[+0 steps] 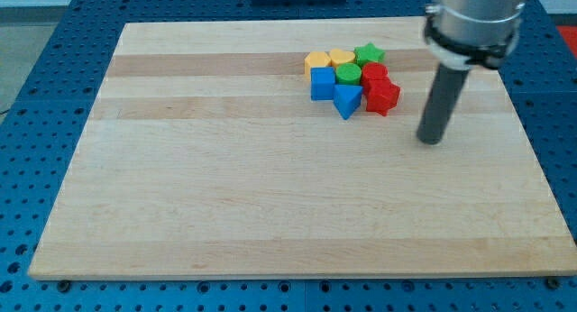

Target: Separate the red star from the red circle

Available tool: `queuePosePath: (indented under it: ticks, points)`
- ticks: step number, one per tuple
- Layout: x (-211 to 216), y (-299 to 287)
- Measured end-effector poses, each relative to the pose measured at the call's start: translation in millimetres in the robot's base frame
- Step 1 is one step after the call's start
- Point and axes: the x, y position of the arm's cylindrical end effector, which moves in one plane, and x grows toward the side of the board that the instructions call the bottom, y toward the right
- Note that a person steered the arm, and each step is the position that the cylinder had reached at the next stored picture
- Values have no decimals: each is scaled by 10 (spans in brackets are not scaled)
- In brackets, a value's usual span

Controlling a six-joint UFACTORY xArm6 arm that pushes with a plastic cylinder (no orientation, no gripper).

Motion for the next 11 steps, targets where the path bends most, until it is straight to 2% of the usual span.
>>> queuePosePath:
  ticks: [1, 2, 3, 6, 8, 9, 11]
  points:
    - [-242, 161]
    - [-558, 157]
    - [-701, 91]
    - [-612, -715]
    - [-338, -1567]
    - [-238, -1594]
    - [-302, -1577]
